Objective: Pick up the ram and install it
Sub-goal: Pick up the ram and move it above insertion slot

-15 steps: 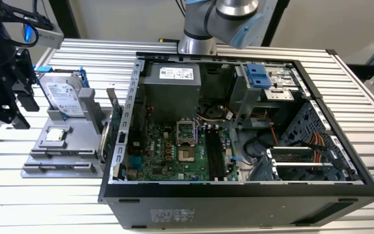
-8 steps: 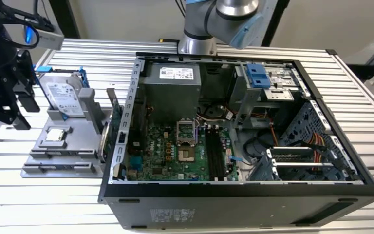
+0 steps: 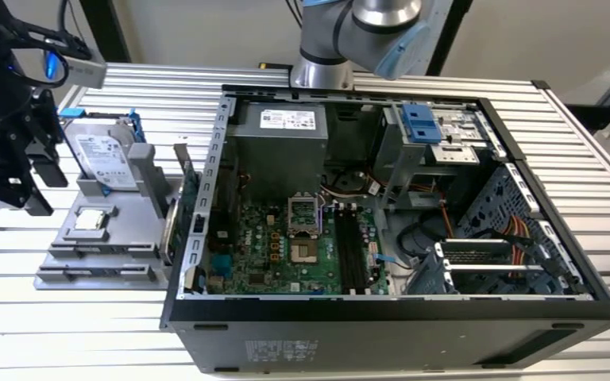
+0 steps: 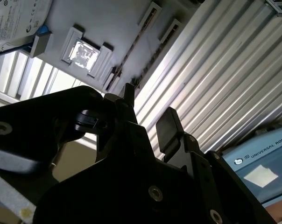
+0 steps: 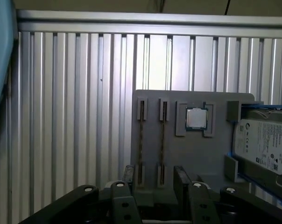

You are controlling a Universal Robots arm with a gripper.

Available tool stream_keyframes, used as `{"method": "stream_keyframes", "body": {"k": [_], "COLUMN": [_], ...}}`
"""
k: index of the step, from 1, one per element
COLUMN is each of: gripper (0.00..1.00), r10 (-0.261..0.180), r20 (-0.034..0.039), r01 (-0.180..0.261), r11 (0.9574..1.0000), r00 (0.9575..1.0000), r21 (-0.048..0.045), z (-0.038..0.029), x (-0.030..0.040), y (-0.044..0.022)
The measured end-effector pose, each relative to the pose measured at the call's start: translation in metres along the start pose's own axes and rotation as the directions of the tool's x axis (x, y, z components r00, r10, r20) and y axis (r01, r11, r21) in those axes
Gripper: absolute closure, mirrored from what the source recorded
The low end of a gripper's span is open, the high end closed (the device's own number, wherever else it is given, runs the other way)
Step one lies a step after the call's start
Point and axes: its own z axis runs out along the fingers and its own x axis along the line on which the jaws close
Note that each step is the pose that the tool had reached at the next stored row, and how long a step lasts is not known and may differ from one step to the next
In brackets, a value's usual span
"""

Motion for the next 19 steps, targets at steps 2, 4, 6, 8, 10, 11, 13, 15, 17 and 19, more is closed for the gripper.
{"method": "stream_keyframes", "body": {"k": [2,4,6,8,10,11,13,15,17,19], "gripper": [0.0,0.0,0.0,0.0,0.0,0.0,0.0,0.0,0.0,0.0], "r10": [0.0,0.0,0.0,0.001,0.004,0.005,0.011,0.017,0.018,0.018], "r20": [-0.0006,-0.0015,-0.0025,-0.0033,-0.0043,-0.005,-0.0061,-0.0075,-0.0093,-0.0115], "r01": [0.0,0.0,0.0,-0.001,-0.004,-0.005,-0.011,-0.017,-0.018,-0.018], "r11": [1.0,1.0,1.0,1.0,1.0,1.0,0.9999,0.9999,0.9998,0.9998], "r00": [1.0,1.0,1.0,1.0,1.0,1.0,0.9999,0.9998,0.9998,0.9998], "r21": [0.0007,0.0009,0.001,0.001,0.001,0.001,0.0008,0.0009,0.0008,0.0008], "z": [0.0018,0.0036,0.0056,0.0076,0.0094,0.0102,0.0118,0.0135,0.0151,0.0166], "x": [-0.0001,-0.0001,-0.0001,-0.0001,-0.0001,-0.0002,-0.0002,-0.0002,-0.0002,-0.0002], "y": [0.0,-0.0001,-0.0001,-0.0001,-0.0002,-0.0002,-0.0002,-0.0003,-0.0003,-0.0003]}}
